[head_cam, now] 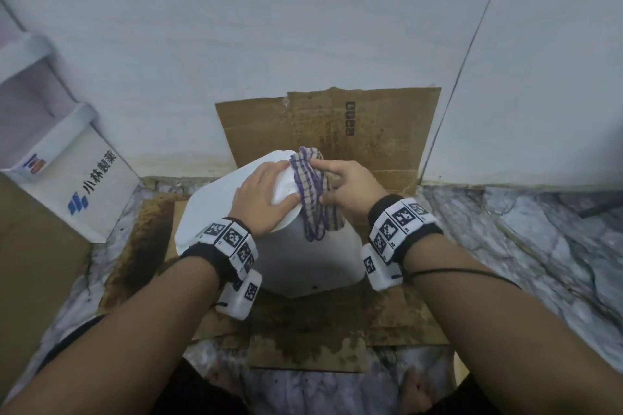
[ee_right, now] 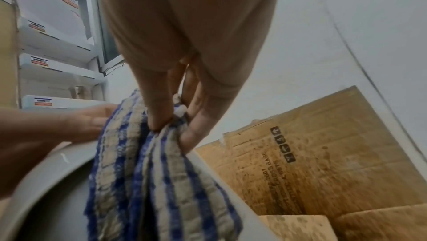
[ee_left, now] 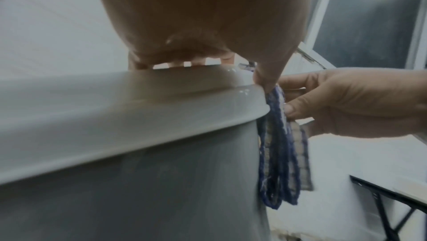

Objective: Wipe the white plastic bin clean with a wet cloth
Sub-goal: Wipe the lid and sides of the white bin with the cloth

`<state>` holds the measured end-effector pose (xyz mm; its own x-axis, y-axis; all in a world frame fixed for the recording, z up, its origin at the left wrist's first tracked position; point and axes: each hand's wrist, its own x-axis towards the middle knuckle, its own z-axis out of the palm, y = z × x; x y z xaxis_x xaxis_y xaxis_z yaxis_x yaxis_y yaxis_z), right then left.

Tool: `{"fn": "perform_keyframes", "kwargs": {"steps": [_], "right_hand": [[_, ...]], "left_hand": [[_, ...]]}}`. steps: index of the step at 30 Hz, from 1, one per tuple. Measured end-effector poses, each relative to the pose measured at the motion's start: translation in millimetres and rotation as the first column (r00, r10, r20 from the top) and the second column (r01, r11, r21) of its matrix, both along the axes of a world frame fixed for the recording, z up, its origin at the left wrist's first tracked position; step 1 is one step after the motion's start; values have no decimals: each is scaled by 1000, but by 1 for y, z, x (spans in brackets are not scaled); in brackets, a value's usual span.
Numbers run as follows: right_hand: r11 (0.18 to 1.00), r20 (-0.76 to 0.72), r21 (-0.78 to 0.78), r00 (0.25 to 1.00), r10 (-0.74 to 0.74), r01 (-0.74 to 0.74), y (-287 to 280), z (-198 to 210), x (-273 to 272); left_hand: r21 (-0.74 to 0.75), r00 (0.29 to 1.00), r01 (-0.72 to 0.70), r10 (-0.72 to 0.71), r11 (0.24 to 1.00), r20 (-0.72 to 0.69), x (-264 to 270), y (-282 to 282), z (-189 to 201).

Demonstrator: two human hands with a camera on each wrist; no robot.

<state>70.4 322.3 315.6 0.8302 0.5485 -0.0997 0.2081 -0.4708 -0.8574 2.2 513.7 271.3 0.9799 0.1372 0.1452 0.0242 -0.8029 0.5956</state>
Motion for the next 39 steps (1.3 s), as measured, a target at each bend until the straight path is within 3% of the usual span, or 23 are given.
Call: {"fn": "perform_keyframes", "kwargs": {"steps": [3,7,10,12,14,16,19,26,34,39], "right_hand": [[993,-2,103,999,-52,52,23,-6,-2],[949,-209,294,977,-48,109,36,-14,-13],[933,-315,331,948,-34,144,43,-28,-17],[964,-289,251,957,-14,90,47,-37,-18],[997,-156,63,987,43,-34,51,-36,-15],[983,-25,-130,992,127,-129,55,-28,-12],[942,87,-285,974,209,-176,60,-17,-4],[973,21,-185,989,143,-137,64,-25,0],[975,-216,-159,969,119,-155,72,-21,12],[975,-198,-167,974,114,-148,76,-21,14]], "left_hand": [[-70,999,-31,32,997,10,-11,17,3],[-137,999,-39,41,990,11,-21,35,3],[-189,998,-52,56,981,17,-26,45,2],[-216,998,-53,60,975,27,-27,48,0],[-243,997,-56,65,968,28,-27,52,-3],[-262,997,-59,70,963,30,-26,54,-5],[-279,996,-69,80,958,27,-24,56,-4],[-307,996,-78,91,948,28,-21,60,-6],[-333,994,-85,102,939,33,-22,64,-6],[-349,994,-94,110,932,26,-21,65,-6]]}}
